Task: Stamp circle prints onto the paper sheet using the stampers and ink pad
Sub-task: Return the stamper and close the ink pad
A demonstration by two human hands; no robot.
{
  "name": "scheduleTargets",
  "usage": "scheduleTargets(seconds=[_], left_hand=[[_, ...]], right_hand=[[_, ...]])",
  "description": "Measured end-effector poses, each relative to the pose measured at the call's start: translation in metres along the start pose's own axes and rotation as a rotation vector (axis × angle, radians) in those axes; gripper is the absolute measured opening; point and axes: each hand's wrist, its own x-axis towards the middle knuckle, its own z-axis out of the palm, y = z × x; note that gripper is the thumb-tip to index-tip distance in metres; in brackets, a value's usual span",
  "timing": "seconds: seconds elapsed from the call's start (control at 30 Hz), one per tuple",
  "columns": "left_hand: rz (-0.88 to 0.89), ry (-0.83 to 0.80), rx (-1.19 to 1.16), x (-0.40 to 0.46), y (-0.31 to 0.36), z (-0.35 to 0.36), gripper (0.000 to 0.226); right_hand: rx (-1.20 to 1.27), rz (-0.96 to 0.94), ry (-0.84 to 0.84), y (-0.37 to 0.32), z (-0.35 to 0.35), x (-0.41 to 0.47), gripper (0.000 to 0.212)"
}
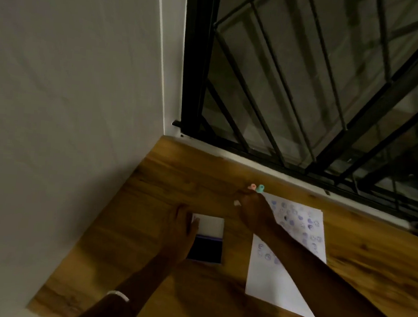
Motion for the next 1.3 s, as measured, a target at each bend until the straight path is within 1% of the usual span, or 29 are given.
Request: scheduleTargets(seconds=[0.13,0.23,0.43,0.7,0.87,0.93,1.1,1.2,1.3], left_hand=[[0.068,-0.009,0.166,-0.001,-0.011,0.006,0.047],[0.083,-0.024,0.243,0.000,-0.014,0.010,0.054],[0.100,-0.012,0.284,0.002,-0.019,0.014,0.057],[0.111,-0.021,0.309,0.003,-0.019,0.014,0.056],[0.106,-0.023,0.329,0.002,-0.021,0.015,0.055],[0.113,-0.014,0.331,0.002,-0.021,0.014,0.054],[0.114,-0.008,0.322,0.002,-0.017,0.011,0.053],[0.098,-0.028,0.285,0.002,-0.015,0.008,0.053],[0.103,-0.039,0.238,0.002,-0.012,0.004,0.042]], right_hand=[[-0.177,-0.023,-0.007,0.016,0.004,0.025,0.034],[-0.225,-0.033,0.003,0.027,0.007,0.039,0.032],[-0.241,-0.024,-0.046,0.040,0.013,0.062,0.032],[-0.232,-0.026,-0.086,0.045,0.021,0.070,0.031],[-0.179,-0.002,-0.038,0.044,0.024,0.065,0.027],[-0.186,0.007,-0.009,0.042,0.025,0.059,0.030],[-0.196,-0.041,0.140,0.024,0.029,0.025,0.035],[-0.104,-0.032,0.192,0.008,0.037,-0.005,0.042],[0.124,0.047,0.148,-0.008,0.052,-0.039,0.035]])
